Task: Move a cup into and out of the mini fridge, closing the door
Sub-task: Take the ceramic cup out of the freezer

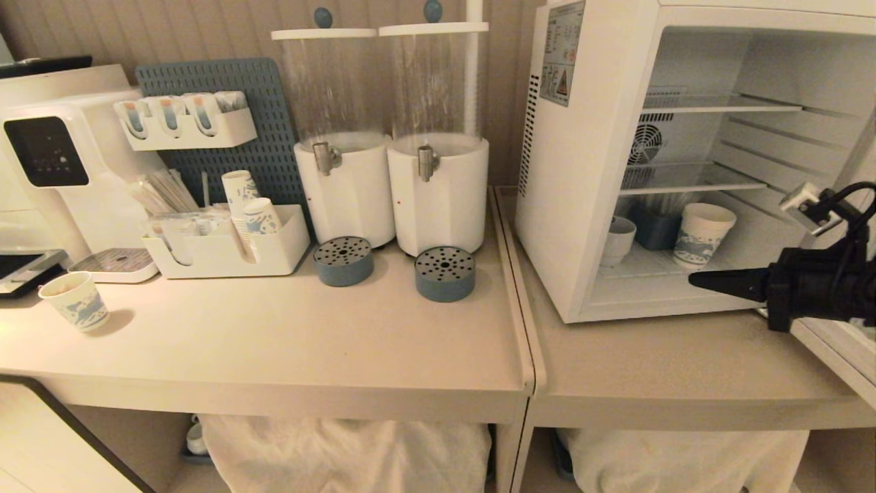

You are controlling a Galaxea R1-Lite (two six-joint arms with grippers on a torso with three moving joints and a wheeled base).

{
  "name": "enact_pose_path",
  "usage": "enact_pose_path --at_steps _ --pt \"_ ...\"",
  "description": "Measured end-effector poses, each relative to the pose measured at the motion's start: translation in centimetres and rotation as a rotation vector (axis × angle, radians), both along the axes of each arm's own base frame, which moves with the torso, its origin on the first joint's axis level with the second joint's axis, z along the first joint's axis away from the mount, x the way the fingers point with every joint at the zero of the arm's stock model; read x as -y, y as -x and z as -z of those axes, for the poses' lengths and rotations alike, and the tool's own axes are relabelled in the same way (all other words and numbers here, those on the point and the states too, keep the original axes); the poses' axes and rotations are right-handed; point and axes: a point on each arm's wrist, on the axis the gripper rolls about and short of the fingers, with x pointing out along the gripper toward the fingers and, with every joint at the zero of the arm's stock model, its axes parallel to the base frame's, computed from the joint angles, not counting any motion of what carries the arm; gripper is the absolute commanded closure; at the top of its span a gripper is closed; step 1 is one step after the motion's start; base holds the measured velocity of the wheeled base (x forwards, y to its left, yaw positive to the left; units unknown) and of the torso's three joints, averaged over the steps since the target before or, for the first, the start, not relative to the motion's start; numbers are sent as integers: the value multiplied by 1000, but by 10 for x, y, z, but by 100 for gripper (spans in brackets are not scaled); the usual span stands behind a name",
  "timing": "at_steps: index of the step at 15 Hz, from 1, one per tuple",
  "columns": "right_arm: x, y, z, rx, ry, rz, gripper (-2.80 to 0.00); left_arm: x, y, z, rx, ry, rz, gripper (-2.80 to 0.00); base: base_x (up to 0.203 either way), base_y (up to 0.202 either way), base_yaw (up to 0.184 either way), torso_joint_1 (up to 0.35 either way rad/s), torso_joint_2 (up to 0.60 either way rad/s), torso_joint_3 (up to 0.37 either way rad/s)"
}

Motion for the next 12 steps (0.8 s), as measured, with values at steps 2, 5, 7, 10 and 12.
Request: enact_pose_path --at_steps 2,5,7,10,12 --pt "6 -23 24 50 -17 -3 0 0 0 0 0 0 0 0 0 0 0 0 0 0" --pt "12 -57 46 77 -60 21 0 0 0 0 0 0 0 0 0 0 0 0 0 0" --pt "16 -81 54 85 -86 59 0 0 0 0 0 1 0 0 0 0 0 0 0 0" --pt "17 -110 67 104 -117 121 0 0 0 0 0 2 -1 0 0 0 0 0 0 0" --pt "15 -124 77 97 -118 144 0 0 0 0 0 2 -1 0 0 0 0 0 0 0"
